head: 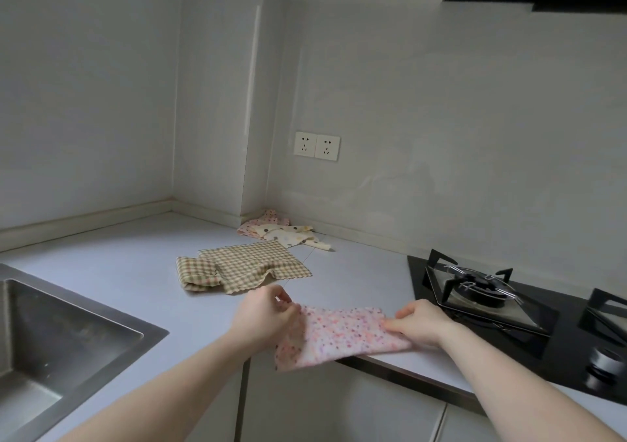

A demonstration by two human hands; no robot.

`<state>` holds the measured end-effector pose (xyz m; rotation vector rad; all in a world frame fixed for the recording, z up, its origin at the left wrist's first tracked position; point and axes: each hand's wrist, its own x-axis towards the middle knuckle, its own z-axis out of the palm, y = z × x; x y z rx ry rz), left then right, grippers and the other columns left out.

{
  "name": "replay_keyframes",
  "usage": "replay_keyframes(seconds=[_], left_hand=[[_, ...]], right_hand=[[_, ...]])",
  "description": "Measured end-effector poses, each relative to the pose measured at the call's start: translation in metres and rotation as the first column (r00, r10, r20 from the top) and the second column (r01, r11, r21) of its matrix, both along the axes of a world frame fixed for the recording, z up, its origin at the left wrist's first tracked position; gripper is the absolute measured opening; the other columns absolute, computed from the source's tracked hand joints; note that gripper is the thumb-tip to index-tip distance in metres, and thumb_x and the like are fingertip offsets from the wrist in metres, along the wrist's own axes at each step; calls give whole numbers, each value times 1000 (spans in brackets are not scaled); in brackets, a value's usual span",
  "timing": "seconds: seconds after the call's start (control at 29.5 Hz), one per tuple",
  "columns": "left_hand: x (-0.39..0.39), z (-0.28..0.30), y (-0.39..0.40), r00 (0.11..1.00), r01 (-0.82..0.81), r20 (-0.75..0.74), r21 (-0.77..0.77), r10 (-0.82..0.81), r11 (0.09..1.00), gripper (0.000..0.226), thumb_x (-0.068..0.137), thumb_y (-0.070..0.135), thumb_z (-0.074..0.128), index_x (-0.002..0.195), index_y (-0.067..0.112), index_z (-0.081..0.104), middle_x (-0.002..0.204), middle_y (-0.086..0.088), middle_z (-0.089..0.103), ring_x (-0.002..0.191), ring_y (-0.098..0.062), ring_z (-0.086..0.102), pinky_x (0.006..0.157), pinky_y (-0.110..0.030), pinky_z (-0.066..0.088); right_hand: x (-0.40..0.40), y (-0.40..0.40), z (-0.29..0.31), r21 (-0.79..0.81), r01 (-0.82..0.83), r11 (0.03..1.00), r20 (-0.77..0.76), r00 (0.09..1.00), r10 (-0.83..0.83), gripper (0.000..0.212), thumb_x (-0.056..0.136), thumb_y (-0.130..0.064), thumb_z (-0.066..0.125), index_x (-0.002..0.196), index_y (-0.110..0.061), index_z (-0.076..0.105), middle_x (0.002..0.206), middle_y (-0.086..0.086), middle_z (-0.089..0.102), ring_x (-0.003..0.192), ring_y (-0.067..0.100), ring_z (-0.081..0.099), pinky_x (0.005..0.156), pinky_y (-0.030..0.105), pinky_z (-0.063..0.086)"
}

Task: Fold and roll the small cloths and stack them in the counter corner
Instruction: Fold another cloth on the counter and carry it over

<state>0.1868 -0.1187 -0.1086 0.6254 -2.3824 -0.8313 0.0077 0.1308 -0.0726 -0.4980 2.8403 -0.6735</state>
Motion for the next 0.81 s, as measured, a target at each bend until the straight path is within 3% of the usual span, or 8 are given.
replay_keyframes(seconds=[0.2,0.34,0.41,0.51,0.58,0.81], left_hand=[[1,1,-11,995,99,-6,159,-99,982,15,88,28,66,102,27,72,91,9,67,79,-5,66,57,-16,47],[1,-2,-12,997,77,-28,103,-74,992,18,88,28,64,105,27,72,92,13,65,84,-2,61,62,-16,45],[0,-3,-12,997,69,-34,85,-67,994,19,89,31,65,105,26,72,90,14,64,84,-2,61,62,-16,44],[-2,-5,-13,997,74,-31,99,-72,992,19,91,34,65,107,27,73,90,12,66,81,-2,63,58,-15,46],[-3,-6,-14,996,79,-38,117,-75,990,19,95,33,62,107,26,75,91,10,69,78,-4,66,58,-16,51],[-6,-5,-17,993,110,-56,219,-100,970,19,99,25,57,107,20,74,85,1,72,53,-15,70,48,-23,52]], right_hand=[[12,-19,-2,92,64,994,-40,997,-61,55,73,-60,78,101,-13,80,106,3,75,96,17,70,82,27,55],[16,-26,2,42,73,996,-2,997,-73,26,74,-38,77,71,-20,58,79,-1,58,72,17,56,53,22,38],[16,-28,9,-82,85,993,-6,996,-86,18,77,-27,73,69,-16,61,75,1,61,68,16,57,56,23,39],[21,-31,24,-299,79,951,-34,995,-93,3,79,-19,71,78,-19,68,92,0,68,85,19,64,72,26,46],[25,-37,32,-384,57,922,-80,992,-95,7,79,-17,71,86,-19,69,96,0,69,87,19,64,71,27,44],[70,-76,38,-364,-184,913,-215,970,110,8,88,-22,66,93,-22,61,97,-2,65,81,8,59,59,22,41]])
